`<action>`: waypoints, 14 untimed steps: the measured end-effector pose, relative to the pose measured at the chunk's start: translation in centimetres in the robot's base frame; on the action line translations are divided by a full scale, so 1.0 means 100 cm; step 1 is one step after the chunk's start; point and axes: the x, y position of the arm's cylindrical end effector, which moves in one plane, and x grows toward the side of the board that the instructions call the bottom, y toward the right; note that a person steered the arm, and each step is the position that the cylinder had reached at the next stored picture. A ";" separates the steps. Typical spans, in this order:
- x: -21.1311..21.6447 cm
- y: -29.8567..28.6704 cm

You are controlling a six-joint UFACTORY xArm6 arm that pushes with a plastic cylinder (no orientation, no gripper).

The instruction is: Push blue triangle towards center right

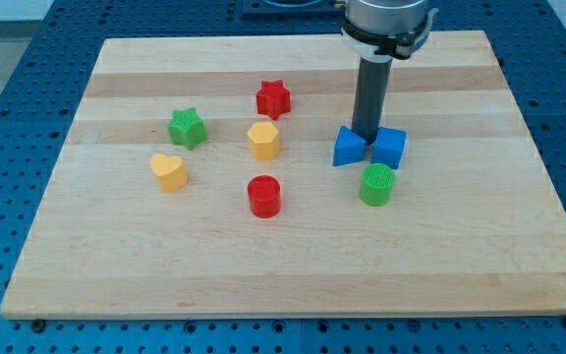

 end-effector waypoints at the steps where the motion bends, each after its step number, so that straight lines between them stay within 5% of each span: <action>1: 0.003 0.012; 8: 0.051 0.116; 14: 0.075 0.069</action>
